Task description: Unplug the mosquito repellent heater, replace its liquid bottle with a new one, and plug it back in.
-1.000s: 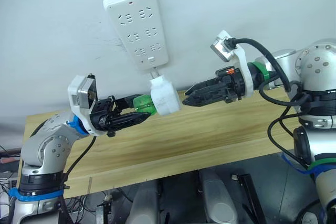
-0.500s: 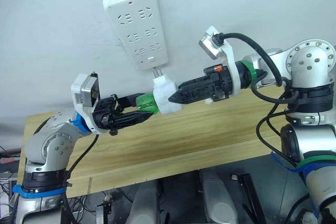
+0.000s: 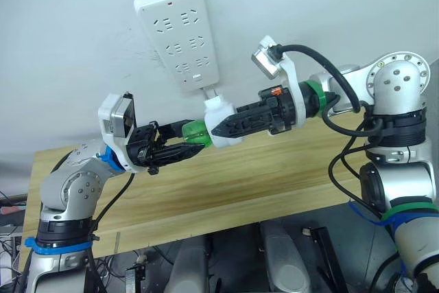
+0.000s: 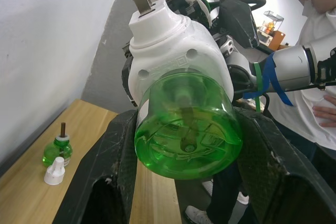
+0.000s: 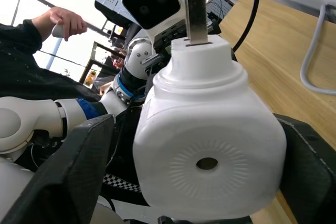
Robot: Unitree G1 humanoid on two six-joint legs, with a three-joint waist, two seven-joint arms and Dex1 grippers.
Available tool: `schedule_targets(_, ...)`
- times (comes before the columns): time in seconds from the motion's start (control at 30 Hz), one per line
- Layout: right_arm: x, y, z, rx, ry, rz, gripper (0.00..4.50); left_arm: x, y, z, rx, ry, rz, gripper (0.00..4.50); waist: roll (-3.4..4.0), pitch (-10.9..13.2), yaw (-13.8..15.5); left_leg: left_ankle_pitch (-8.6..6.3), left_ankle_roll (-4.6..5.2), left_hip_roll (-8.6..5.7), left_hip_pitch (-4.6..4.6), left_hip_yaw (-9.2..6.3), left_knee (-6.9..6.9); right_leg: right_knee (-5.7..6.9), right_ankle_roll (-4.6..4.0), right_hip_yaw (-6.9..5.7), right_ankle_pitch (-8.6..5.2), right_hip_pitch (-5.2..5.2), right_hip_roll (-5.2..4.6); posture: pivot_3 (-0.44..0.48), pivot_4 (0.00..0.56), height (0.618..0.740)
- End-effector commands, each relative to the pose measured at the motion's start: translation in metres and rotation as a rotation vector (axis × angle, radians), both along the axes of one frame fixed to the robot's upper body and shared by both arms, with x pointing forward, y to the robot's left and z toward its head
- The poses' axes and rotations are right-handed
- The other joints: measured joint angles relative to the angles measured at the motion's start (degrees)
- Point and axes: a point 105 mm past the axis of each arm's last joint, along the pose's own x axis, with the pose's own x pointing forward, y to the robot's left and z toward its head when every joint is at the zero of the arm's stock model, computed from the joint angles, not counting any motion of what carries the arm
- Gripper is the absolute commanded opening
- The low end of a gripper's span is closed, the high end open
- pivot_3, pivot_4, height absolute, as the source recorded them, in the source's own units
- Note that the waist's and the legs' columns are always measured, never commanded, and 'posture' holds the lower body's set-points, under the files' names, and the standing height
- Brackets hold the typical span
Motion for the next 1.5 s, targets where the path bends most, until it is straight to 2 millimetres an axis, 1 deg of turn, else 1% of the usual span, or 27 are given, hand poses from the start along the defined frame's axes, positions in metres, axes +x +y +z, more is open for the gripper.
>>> schedule_targets(0.03,-0.01,0.0,0.009,0.026,-0.02,0.049,3.19,-0.002,0.001,0.006,-0.008,-0.03,0.005,2.31,0.0,0.0,0.0,0.0,0.0,0.0,0.0,0.0,0.0,0.0,0.0,0.0,0.0,0.0,0.0,-0.198,0.363,0.734)
schedule_targets(0.07,-0.01,0.0,0.009,0.026,-0.02,0.049,2.97,-0.002,0.001,0.006,-0.013,-0.028,0.004,2.31,0.0,0.0,-0.01,0.0,0.0,0.0,0.0,0.0,0.0,0.0,0.0,0.0,0.0,0.0,0.0,-0.198,0.363,0.734)
schedule_targets(0.23,-0.01,0.001,0.009,0.03,-0.019,0.048,2.99,0.0,0.003,0.008,-0.023,0.03,0.003,2.31,0.0,0.0,-0.02,0.0,0.0,0.0,0.0,0.0,0.0,0.0,0.0,0.01,0.0,0.0,0.0,-0.2,0.366,0.734)
schedule_targets(0.33,-0.009,0.0,0.01,0.032,-0.02,0.045,2.99,0.001,0.004,0.005,0.014,0.05,0.016,2.31,0.0,0.0,-0.02,0.0,0.0,0.0,0.0,0.0,0.0,0.0,0.0,0.01,0.0,0.0,0.01,-0.204,0.367,0.734)
schedule_targets(0.43,-0.009,0.001,0.01,0.033,-0.021,0.042,2.99,0.004,0.005,0.005,0.015,0.03,0.04,2.31,0.0,0.0,-0.02,0.0,0.0,0.0,0.0,0.0,0.0,0.0,0.0,0.01,0.0,0.0,0.01,-0.204,0.367,0.734)
schedule_targets(0.53,-0.009,0.001,0.01,0.034,-0.022,0.043,2.99,0.002,0.005,0.008,-0.008,0.006,0.011,2.31,0.0,0.0,-0.02,0.0,0.0,0.0,0.0,0.0,0.0,0.0,0.0,0.01,0.0,0.0,0.01,-0.203,0.367,0.734)
schedule_targets(0.6,-0.009,0.001,0.01,0.034,-0.022,0.041,2.99,0.001,0.006,0.011,-0.043,0.046,-0.016,2.31,0.0,0.0,-0.01,0.0,0.0,0.0,0.0,0.0,0.0,0.0,0.0,0.01,0.0,0.0,0.01,-0.201,0.367,0.734)
schedule_targets(0.7,-0.009,0.001,0.011,0.036,-0.023,0.039,2.99,0.005,0.007,0.008,-0.017,0.051,0.021,2.31,0.0,0.0,-0.02,0.0,0.0,0.0,0.0,0.0,0.0,0.0,0.0,0.01,0.0,0.0,0.01,-0.201,0.368,0.734)
schedule_targets(0.77,-0.008,0.001,0.011,0.037,-0.024,0.038,2.99,0.007,0.008,0.007,-0.018,0.056,0.045,3.02,0.0,0.0,-0.02,0.0,0.0,0.0,0.0,0.0,-0.01,0.0,0.0,0.01,0.0,-0.01,0.01,-0.2,0.368,0.734)
schedule_targets(0.8,-0.008,0.001,0.011,0.036,-0.024,0.037,2.99,0.008,0.008,0.008,-0.022,0.059,0.056,3.2,0.0,0.0,-0.02,0.0,0.0,0.0,0.0,-0.01,-0.01,0.0,0.0,0.01,0.0,-0.01,0.01,-0.2,0.368,0.734)
schedule_targets(0.93,-0.008,0.0,0.011,0.037,-0.025,0.034,2.99,0.007,0.008,0.007,-0.018,0.074,0.055,4.46,0.0,0.0,-0.02,0.0,0.0,0.0,0.0,0.0,0.0,0.0,0.0,0.01,0.0,-0.01,0.01,-0.202,0.368,0.734)
schedule_targets(1.1,-0.006,-0.001,0.01,0.035,-0.024,0.025,2.99,0.002,0.007,0.005,-0.008,0.117,0.012,4.49,0.0,0.0,-0.02,0.0,0.0,0.0,0.0,0.0,-0.01,0.0,0.0,0.02,0.0,-0.01,0.01,-0.202,0.368,0.734)
schedule_targets(1.17,-0.006,-0.001,0.01,0.032,-0.024,0.019,2.99,0.0,0.008,0.006,-0.001,0.107,0.005,4.49,0.0,0.0,-0.03,0.0,0.0,0.0,0.0,0.0,-0.01,0.0,0.0,0.02,0.0,-0.01,0.01,-0.201,0.368,0.734)
schedule_targets(1.23,-0.004,-0.002,0.009,0.027,-0.024,0.01,2.99,-0.003,0.008,0.007,0.015,0.044,-0.004,4.49,0.0,0.0,-0.02,0.0,0.0,0.0,0.0,0.0,-0.01,0.0,0.0,0.02,0.0,-0.02,0.01,-0.201,0.368,0.734)
schedule_targets(1.27,-0.003,-0.003,0.009,0.025,-0.024,0.005,2.99,-0.006,0.008,0.007,0.025,0.047,-0.019,4.49,0.0,0.0,0.0,0.0,0.0,0.0,0.0,0.01,-0.01,0.0,0.0,0.02,0.0,-0.02,0.01,-0.194,0.363,0.734)
schedule_targets(1.3,-0.003,-0.004,0.009,0.023,-0.024,0.0,2.99,-0.007,0.008,0.007,0.041,0.018,-0.014,4.49,0.0,0.0,0.0,0.0,0.0,0.0,0.0,0.0,-0.01,0.0,0.0,0.02,0.0,-0.01,0.01,-0.194,0.363,0.734)
schedule_targets(1.37,-0.002,-0.006,0.008,0.018,-0.026,-0.009,2.99,-0.009,0.008,0.002,0.102,0.027,-0.018,4.49,0.0,0.0,0.02,0.0,0.0,0.0,0.0,0.01,-0.02,0.0,0.0,0.02,0.0,-0.01,0.01,-0.186,0.354,0.734)
schedule_targets(1.5,-0.001,-0.012,0.006,-0.005,-0.03,-0.026,2.99,-0.006,0.009,-0.002,0.203,0.019,0.041,4.49,0.01,0.0,0.12,0.0,0.0,0.0,0.0,0.0,-0.02,0.0,0.0,0.02,0.0,-0.01,0.01,-0.178,0.347,0.734)
